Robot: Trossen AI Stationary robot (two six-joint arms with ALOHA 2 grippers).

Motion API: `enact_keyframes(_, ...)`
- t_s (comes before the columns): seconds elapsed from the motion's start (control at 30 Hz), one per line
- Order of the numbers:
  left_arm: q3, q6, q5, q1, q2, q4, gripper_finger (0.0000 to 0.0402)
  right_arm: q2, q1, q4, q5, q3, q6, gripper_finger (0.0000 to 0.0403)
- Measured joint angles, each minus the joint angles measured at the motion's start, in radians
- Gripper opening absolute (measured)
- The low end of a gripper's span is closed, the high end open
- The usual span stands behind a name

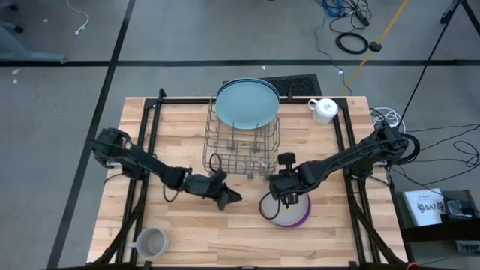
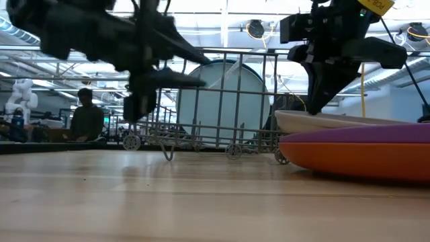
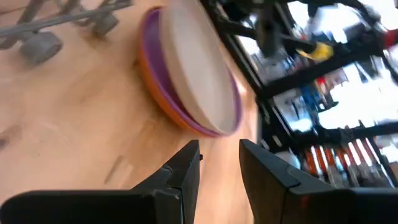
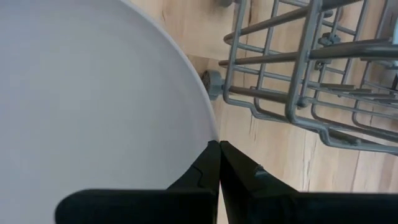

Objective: Sort dishes
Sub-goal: Put the small gray plate into the dish rack

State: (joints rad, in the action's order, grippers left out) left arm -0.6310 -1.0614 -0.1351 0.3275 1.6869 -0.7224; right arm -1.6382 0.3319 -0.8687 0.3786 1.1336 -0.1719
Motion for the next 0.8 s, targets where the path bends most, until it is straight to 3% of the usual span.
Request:
enact_keyframes(0.33,-0.190,-0.032,-0.020,-0.032,0.247,-0.012,0.0114,0.000,0.012,0.003,0.008,0.000,-0.020,0.0000)
enact_keyframes(0.5,-0.223,-0.043,0.013,-0.053,0.282,-0.041,0.0130,0.000,0.017,0.004,0.009,0.000,-0.019,0.0000)
enact_keyframes(0.8,-0.226,-0.059,0.016,-0.093,0.286,-0.065,0.0198,0.000,0.017,0.007,0.011,0.000,-0.007,0.0000)
